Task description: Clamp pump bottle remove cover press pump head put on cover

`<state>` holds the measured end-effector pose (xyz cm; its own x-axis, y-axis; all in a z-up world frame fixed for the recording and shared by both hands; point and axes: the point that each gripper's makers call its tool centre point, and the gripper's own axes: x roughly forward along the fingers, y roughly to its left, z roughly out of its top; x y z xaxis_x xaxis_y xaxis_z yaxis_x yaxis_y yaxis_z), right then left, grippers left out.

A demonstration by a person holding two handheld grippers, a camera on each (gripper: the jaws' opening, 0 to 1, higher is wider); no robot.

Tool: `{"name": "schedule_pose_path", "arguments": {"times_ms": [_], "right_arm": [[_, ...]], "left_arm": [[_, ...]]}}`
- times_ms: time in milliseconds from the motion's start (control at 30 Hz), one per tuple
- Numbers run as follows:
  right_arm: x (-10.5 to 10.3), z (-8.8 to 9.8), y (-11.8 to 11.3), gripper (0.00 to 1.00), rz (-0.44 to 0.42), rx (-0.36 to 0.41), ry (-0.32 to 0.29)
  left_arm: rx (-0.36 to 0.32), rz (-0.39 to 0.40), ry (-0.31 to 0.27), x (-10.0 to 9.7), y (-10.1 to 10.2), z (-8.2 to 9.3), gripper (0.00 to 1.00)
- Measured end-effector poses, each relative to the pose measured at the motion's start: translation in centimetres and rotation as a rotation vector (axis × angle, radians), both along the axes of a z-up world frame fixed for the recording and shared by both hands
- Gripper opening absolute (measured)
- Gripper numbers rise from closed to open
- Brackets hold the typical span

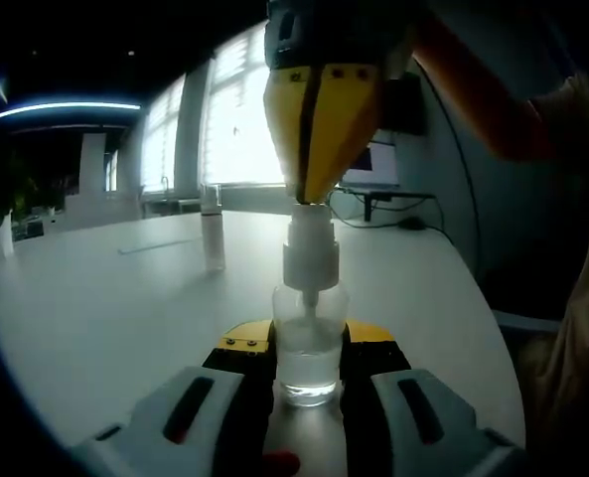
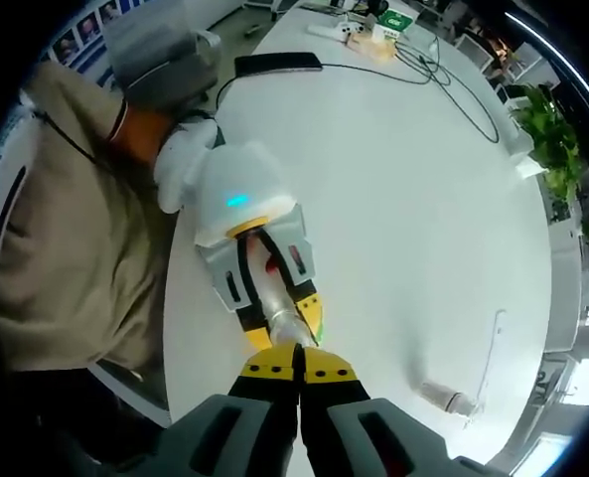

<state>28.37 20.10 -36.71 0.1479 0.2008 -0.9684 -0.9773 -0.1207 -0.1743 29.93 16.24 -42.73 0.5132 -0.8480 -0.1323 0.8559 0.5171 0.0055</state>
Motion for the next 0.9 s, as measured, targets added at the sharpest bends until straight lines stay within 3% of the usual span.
{"name": "schedule_pose_path", "arguments": {"times_ms": [433,900], "right_arm": [[-0.16,0.14,-0.08,0.0,-0.001,0.015,-0.003],[0.13,0.91,0.05,0.0,0.008,0.087,-0.035]], "left_arm": [[0.0,-0.001,0.0,0.05,-0.01,-0.01,0.16],[-0.001,-0.001,0.001,0.15,0.04,-0.02,0.16]]}}
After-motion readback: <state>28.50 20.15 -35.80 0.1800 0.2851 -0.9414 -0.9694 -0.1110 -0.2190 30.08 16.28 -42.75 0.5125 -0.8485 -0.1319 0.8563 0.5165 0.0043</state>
